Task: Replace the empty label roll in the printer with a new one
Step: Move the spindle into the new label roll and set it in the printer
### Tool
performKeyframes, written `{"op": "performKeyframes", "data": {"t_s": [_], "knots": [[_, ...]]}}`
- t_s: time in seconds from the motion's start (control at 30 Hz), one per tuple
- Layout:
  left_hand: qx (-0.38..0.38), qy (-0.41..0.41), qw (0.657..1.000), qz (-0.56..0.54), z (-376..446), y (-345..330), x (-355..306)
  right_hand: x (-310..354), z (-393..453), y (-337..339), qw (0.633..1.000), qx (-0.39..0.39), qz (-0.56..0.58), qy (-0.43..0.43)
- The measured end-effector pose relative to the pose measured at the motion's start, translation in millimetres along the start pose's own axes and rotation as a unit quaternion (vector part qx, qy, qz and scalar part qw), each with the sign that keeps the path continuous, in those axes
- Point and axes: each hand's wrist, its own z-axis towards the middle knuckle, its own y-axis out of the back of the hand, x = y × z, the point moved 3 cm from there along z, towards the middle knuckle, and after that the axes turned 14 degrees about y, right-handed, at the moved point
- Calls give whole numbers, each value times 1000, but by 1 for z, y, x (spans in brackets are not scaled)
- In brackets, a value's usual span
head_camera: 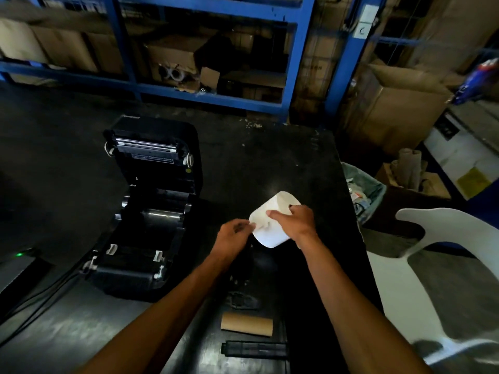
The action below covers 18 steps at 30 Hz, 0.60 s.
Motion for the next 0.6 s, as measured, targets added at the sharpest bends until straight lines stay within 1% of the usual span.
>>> {"op": "performKeyframes", "data": {"t_s": [0.03,0.07,0.13,0.2,0.27,0.33,0.5,0.57,0.6], "knots": [[-13,20,999,-23,-3,3,-5,-2,-3,5,997,-16,74,-19],[-12,49,998,-42,-9,6,-9,-3,-9,10,990,-23,130,-38],[42,113,990,-70,-20,8,-17,-3,-20,15,977,-13,203,-62],[109,144,980,-88,-37,8,-22,2,-37,20,966,-9,252,-64],[148,142,973,-110,-52,7,-25,9,-53,22,954,-2,293,-65],[166,132,969,-130,-68,8,-25,17,-72,24,945,14,321,-58],[186,99,961,-177,-98,29,-24,41,-114,25,934,36,354,-31],[177,88,963,-181,-110,38,-22,48,-130,24,933,41,357,-19],[167,82,965,-185,-116,42,-20,53,-138,25,940,48,339,-9]]}}
